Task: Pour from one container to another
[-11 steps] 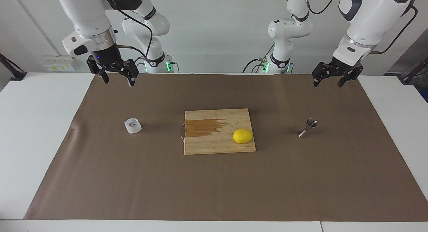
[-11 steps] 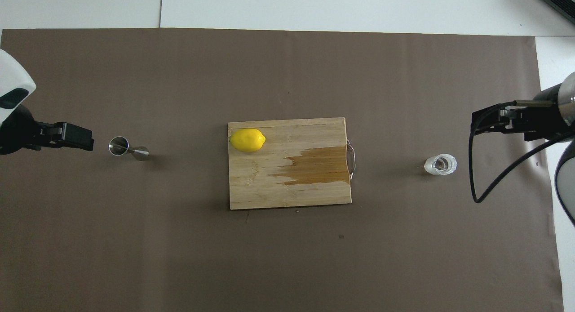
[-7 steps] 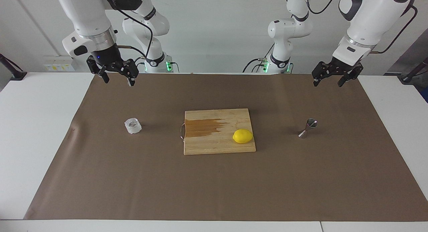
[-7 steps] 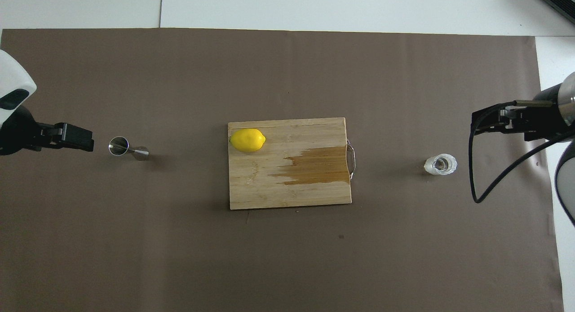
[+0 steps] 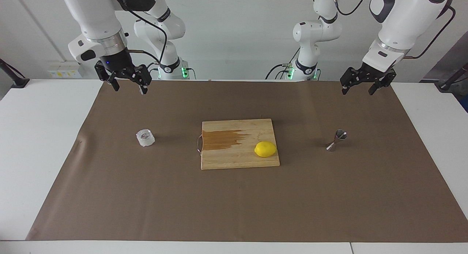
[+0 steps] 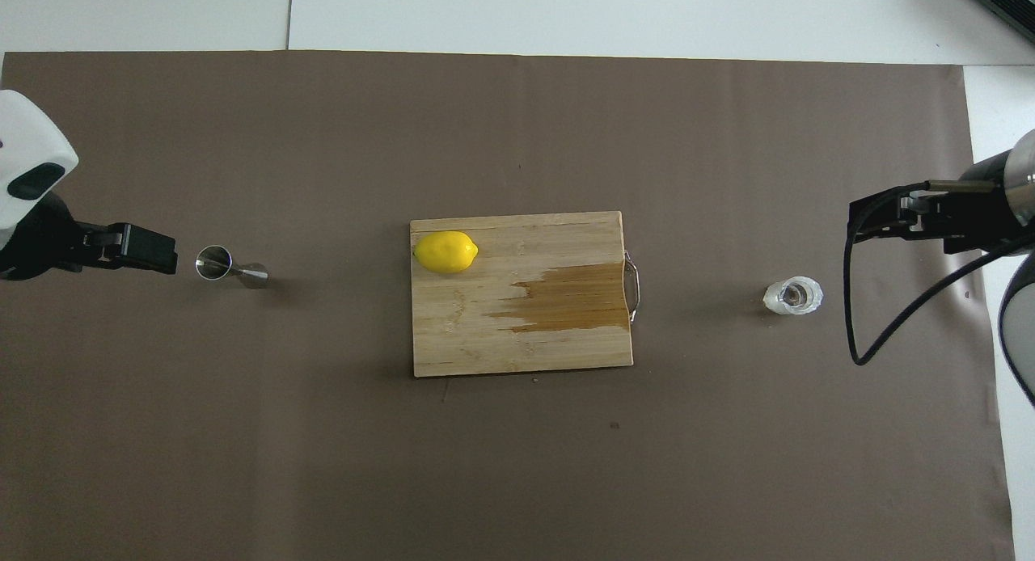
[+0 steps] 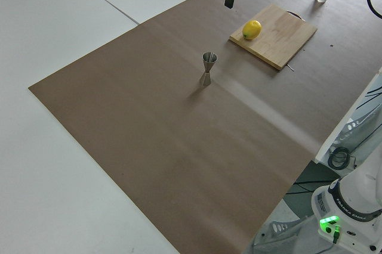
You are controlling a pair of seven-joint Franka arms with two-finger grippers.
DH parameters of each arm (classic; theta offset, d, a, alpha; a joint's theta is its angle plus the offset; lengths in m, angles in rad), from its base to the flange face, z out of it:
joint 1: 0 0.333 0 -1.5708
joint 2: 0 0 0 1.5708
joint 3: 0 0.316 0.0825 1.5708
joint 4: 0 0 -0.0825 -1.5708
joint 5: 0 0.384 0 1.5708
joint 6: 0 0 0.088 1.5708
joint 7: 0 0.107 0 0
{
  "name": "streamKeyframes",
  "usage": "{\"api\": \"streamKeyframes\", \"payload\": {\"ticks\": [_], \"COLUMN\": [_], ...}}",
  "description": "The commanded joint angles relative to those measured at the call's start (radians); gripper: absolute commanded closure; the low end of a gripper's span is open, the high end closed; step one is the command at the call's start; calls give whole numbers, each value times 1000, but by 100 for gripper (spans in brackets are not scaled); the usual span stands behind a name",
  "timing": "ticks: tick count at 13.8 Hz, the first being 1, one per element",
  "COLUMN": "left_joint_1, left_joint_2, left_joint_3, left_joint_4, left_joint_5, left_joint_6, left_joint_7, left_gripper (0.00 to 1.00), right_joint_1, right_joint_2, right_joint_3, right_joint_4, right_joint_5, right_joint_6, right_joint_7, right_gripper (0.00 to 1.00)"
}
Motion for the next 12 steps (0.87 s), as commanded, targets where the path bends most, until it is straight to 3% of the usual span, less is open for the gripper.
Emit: {"api": "streamKeyframes", "payload": {"ticks": [1,3,7,12], "left_joint_1": [12,21,33,59], "left_joint_2": [-26,2,126,189], "left_joint_3": [4,13,16,15], "left_joint_4": [-29,9,121,129], "left_joint_5": [-33,-68,-85,-189], "left_joint_6": [0,-14,-54,-8], "left_joint_7": [-8,-11,-54,-477], "left_gripper": [0,0,0,0], "right_joint_1": [-15,-15,-15,-15], "right_joint_2": [-13,-13,-13,-12], "right_joint_3": [8,8,8,8], "right_joint_4": [-10,-10,-10,-10], "right_joint_5": [6,6,6,8], "right_joint_6": [-9,-9,-9,-9], "right_joint_7": [-21,-21,-21,-22], "right_gripper": [0,0,0,0]}}
